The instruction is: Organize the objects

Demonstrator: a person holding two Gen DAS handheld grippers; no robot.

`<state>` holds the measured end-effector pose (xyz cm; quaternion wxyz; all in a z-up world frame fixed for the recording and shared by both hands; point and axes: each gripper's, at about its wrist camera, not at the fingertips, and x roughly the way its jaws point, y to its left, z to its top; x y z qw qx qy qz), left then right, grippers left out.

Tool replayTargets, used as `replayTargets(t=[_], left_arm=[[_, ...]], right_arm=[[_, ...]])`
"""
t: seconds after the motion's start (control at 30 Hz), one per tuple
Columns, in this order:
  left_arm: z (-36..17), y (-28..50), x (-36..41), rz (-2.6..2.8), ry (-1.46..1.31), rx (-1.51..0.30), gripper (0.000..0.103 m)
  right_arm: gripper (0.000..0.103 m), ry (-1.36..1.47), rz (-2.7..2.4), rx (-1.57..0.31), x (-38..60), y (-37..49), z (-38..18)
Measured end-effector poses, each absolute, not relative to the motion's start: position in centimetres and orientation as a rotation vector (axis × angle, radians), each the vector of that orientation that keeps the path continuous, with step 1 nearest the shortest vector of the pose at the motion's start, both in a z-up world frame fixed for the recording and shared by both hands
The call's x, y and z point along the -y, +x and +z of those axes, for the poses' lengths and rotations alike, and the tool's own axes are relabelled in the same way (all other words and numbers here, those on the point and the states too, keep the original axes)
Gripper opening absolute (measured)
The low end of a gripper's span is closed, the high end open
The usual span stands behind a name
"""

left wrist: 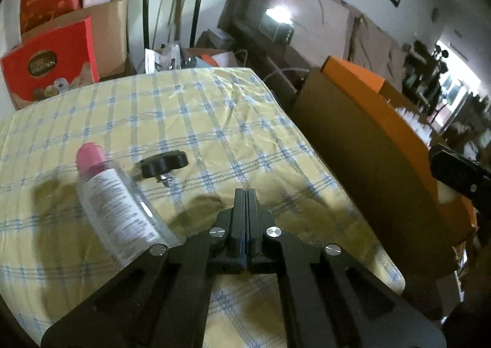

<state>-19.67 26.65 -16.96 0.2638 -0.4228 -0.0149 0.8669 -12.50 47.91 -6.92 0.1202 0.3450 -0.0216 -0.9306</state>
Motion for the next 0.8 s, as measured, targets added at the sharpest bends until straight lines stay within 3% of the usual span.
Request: replayTargets(t=[0.1, 0.23, 0.33, 0.53, 0.67, 0.8], left_arm=[[-16.3, -19.5, -25.6, 2.33, -1.139, 0.101, 0.0], [-14.7, -19.5, -22.5, 2.222, -1.107, 0.377, 0.0], [-13.3, -19.4, -20.3, 2.2, -1.095, 0.482, 0.0], [-13.2, -18.4, -21.6, 2.294, -1.189, 0.255, 0.003], [-14.4, -16.7, -23.7, 2.438, -1.192, 0.116, 0.029], [-15.4, -16.3, -24.9, 2.45, -1.188, 0.075, 0.034]], right_arm=[[0.025, 0.998, -2.718, 0.067, -48.0, -12.5, -6.6], [0.025, 0.978, -2.719, 0.072, -48.1, -12.2, -5.9], [0.025, 0.958, -2.721, 0.083, -48.3, -11.9, -5.4], [0.025, 0.939, -2.712, 0.094, -48.2, -11.5, -4.7], [0.025, 0.929, -2.704, 0.082, -47.9, -11.2, -4.4], [0.025, 0.931, -2.699, 0.079, -47.9, -11.1, -4.3]])
